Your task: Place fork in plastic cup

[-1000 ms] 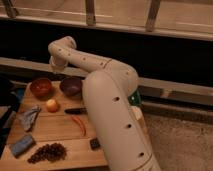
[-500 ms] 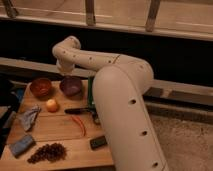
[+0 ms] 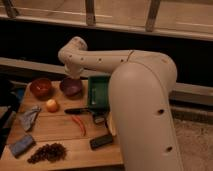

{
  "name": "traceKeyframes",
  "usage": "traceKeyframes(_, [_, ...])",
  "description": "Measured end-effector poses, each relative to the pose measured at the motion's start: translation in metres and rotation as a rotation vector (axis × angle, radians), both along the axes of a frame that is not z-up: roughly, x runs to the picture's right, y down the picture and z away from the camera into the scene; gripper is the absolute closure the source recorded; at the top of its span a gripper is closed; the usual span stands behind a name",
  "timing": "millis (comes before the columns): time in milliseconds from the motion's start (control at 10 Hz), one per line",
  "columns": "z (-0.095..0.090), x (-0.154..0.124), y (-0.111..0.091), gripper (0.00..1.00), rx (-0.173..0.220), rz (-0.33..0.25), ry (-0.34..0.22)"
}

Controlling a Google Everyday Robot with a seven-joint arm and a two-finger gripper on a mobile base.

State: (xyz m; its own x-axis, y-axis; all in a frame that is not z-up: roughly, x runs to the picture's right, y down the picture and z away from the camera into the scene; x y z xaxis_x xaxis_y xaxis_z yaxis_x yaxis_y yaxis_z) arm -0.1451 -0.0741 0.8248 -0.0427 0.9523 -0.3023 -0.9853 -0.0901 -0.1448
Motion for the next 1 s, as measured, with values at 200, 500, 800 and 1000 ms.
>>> traceKeyframes(200, [-0.006, 0.024, 0.019, 1.0, -0.019, 0.064, 0.042])
traceKeyframes(500, [-0.008, 0.024, 0.024, 1.0, -0.026, 0.072, 0.044])
traceKeyframes(800, [-0.007, 0.027, 0.024, 1.0, -0.026, 0.075, 0.046])
traceKeyframes(1000, [-0.007, 0.025, 0.024, 1.0, -0.029, 0.074, 0.044])
